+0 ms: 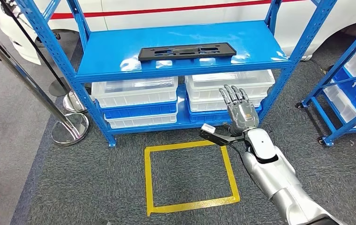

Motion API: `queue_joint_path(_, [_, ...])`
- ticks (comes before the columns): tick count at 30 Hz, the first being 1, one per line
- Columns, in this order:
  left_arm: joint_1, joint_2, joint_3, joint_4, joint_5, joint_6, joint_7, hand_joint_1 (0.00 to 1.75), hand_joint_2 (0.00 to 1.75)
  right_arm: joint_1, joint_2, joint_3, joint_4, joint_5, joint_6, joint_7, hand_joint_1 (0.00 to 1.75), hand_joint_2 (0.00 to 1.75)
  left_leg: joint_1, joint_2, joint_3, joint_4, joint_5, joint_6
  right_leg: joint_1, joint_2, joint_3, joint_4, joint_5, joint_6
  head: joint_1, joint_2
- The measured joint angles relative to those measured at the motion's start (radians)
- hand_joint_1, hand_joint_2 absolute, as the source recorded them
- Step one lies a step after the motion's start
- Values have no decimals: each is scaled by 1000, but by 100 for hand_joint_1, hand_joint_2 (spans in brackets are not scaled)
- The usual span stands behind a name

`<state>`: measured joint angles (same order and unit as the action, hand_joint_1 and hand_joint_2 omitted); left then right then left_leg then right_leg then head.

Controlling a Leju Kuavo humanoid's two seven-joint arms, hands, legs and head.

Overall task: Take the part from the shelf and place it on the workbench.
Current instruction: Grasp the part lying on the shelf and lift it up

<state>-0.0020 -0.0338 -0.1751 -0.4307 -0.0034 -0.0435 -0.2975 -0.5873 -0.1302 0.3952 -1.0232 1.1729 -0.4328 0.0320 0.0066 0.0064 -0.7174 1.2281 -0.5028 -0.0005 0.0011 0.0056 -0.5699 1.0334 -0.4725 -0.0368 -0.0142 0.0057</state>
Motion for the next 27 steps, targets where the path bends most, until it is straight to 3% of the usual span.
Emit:
queue_joint_path(2, [-1,1,0,0,0,1,0,0,0,0,3,0,-8,-12,-7,-2,0,175,-7,0,44,-132,82,16,3,0,17,-1,-14,3,0,0])
queue_joint_path(3, [-2,2,0,0,0,1,-1,0,0,-1,5,0,-12,-18,-12,-4,0,175,-12,0,61,-178,100,22,2,1,21,-2,-20,6,0,0])
queue_joint_path(6, [-2,3,0,-3,-1,2,-2,0,0,3,8,0,-21,-25,-18,-7,0,175,-22,-2,83,-220,100,38,-3,1,28,2,-20,25,0,0])
queue_joint_path(8, [-2,3,0,-5,-2,3,-2,0,0,4,9,0,-28,-25,-21,-8,0,175,-18,-2,107,-235,102,48,-5,-1,18,40,-20,34,1,0])
queue_joint_path(9, [-4,4,0,-5,-1,3,-2,0,0,3,9,0,-31,-25,-23,-8,0,175,-16,-2,119,-240,99,53,-6,-1,-4,80,-29,39,1,0])
queue_joint_path(11, [-9,4,0,-6,-1,3,-2,0,0,3,10,0,-32,-27,-27,-9,0,175,-13,-3,134,-242,88,58,-12,-1,-80,190,-67,51,1,0])
queue_joint_path(13, [-8,4,0,-6,-2,3,-2,0,0,7,10,0,-32,-30,-28,-9,0,175,-10,-4,149,-241,72,55,-19,-1,-146,255,-101,60,1,0])
queue_joint_path(14, [-6,4,0,-6,-3,3,-2,0,0,9,10,0,-32,-31,-28,-10,0,175,-7,-4,159,-240,63,52,-22,-2,-159,246,-95,63,1,0])
queue_joint_path(15, [-5,3,0,-6,-3,3,-2,0,0,10,10,0,-32,-33,-28,-10,0,175,-4,-5,170,-238,53,47,-24,-3,-155,207,-68,65,1,0])
queue_joint_path(17, [-6,3,0,-6,-3,3,-2,0,0,10,10,0,-32,-35,-27,-10,0,175,0,-5,193,-232,31,36,-28,-8,-124,88,23,69,1,0])
queue_joint_path(19, [-10,4,0,-6,-2,3,-2,0,0,10,10,0,-32,-35,-26,-11,0,175,-1,-5,201,-229,12,21,-26,-11,-102,12,79,60,0,0])
queue_joint_path(21, [-12,4,0,-6,-1,3,-2,0,0,11,11,0,-32,-35,-25,-11,0,175,-1,-5,202,-221,7,7,-23,-9,-97,0,81,43,0,0])
queue_joint_path(23, [-13,4,0,-7,-2,3,-2,0,0,11,11,0,-33,-35,-25,-12,0,175,2,-5,187,-177,13,-1,-23,-6,-86,-2,75,29,0,0])
queue_joint_path(25, [-14,3,0,-8,-2,3,-2,0,0,10,12,0,-34,-35,-25,-12,0,175,5,-5,129,-76,1,-6,-21,-6,-69,-3,63,16,0,0])
queue_joint_path(27, [-13,3,-1,-8,-2,2,-2,0,0,10,16,0,-33,-35,-21,-14,0,175,6,-5,50,35,-52,-9,-15,-4,-52,-3,46,9,0,0])
